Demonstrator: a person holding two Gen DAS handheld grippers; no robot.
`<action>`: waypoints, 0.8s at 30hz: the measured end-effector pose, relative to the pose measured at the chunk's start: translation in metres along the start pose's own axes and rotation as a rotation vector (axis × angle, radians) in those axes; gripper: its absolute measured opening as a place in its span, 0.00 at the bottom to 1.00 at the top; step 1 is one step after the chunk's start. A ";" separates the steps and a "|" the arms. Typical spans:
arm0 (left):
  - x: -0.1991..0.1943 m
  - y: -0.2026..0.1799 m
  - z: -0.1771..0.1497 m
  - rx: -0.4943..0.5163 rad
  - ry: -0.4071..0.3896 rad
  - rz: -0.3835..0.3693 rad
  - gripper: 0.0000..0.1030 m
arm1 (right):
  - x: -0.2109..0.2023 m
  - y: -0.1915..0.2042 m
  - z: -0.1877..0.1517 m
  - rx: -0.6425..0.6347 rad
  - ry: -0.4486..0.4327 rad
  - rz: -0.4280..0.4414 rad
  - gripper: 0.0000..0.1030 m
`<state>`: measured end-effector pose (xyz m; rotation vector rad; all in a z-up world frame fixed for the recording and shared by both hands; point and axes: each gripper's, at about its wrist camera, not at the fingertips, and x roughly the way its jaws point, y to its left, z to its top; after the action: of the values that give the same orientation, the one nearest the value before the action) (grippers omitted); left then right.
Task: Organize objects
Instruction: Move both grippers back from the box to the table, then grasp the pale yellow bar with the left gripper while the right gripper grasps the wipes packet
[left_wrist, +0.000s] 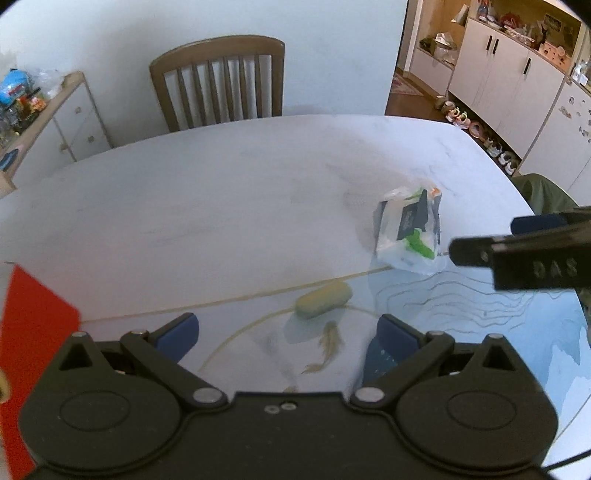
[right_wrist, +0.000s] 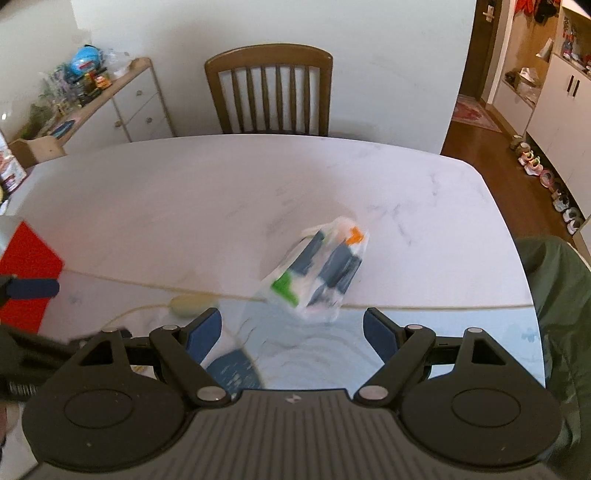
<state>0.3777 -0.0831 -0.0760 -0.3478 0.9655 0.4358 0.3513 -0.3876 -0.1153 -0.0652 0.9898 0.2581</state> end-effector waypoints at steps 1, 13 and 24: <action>0.006 -0.002 0.002 -0.006 0.007 -0.005 1.00 | 0.006 -0.004 0.004 0.007 0.006 -0.003 0.82; 0.070 -0.001 0.020 -0.135 0.121 -0.023 0.99 | 0.075 -0.029 0.042 0.073 0.072 -0.065 0.82; 0.098 -0.001 0.023 -0.221 0.179 -0.041 0.90 | 0.121 -0.033 0.046 0.094 0.132 -0.068 0.82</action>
<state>0.4433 -0.0538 -0.1463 -0.6145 1.0847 0.4809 0.4601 -0.3894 -0.1935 -0.0305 1.1272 0.1457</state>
